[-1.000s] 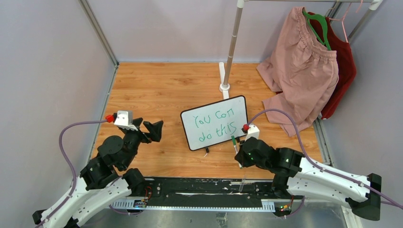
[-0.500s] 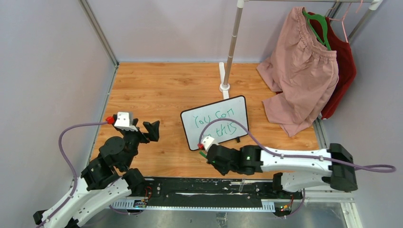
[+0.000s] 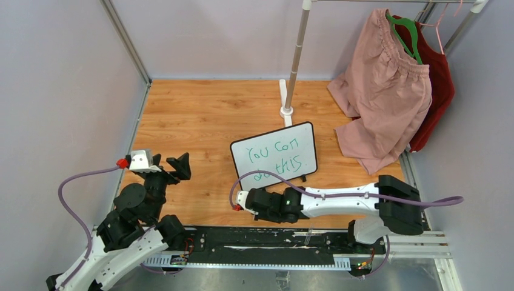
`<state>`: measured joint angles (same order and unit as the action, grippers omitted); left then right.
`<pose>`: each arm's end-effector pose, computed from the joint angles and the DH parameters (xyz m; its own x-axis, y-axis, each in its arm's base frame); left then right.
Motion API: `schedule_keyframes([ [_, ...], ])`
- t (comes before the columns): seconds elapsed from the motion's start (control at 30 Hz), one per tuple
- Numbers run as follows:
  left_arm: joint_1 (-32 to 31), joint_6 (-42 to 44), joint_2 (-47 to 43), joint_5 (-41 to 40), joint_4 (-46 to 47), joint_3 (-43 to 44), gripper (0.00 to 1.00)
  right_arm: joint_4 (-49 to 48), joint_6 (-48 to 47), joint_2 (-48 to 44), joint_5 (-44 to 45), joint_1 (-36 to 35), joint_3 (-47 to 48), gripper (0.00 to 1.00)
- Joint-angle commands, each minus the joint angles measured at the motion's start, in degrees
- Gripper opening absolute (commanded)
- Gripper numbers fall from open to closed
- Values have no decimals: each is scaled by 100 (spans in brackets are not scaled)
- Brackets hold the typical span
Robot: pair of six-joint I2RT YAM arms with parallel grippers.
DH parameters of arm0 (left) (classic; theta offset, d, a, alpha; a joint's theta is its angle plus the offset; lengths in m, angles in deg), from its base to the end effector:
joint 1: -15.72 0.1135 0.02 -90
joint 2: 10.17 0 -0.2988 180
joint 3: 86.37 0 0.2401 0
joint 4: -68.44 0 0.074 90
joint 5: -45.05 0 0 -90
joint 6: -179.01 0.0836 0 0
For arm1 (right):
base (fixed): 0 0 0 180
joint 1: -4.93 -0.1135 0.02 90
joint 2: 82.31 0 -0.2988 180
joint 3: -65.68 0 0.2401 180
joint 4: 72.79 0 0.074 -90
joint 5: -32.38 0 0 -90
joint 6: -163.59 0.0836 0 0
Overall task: Write a sentence on the whiteboard
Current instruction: Place the whiteboard marker at the center of the board.
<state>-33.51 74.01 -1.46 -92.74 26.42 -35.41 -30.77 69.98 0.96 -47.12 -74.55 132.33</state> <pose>0.0681 0.0158 0.3207 -0.0040 -0.2617 -0.9651 0.0250 0.9648 -0.2617 0.0691 0.2886 0.2082 -0.0958 -0.8551 -0.5096 -0.9573 0.2194 -0.1881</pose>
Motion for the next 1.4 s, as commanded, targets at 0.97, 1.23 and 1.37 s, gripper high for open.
schedule_keyframes([
  [0.97, -25, -70, 231, 181, -40, -10, 99, -337, -1143, 1339, 461, 0, 265, 2],
  [1.23, -25, -72, 272, 192, -60, -10, 100, -408, -1057, 1342, 350, 93, 284, 20],
  [1.37, -25, -79, 263, 175, -92, 1, 100, -422, -1020, 1348, 334, 91, 249, 22],
])
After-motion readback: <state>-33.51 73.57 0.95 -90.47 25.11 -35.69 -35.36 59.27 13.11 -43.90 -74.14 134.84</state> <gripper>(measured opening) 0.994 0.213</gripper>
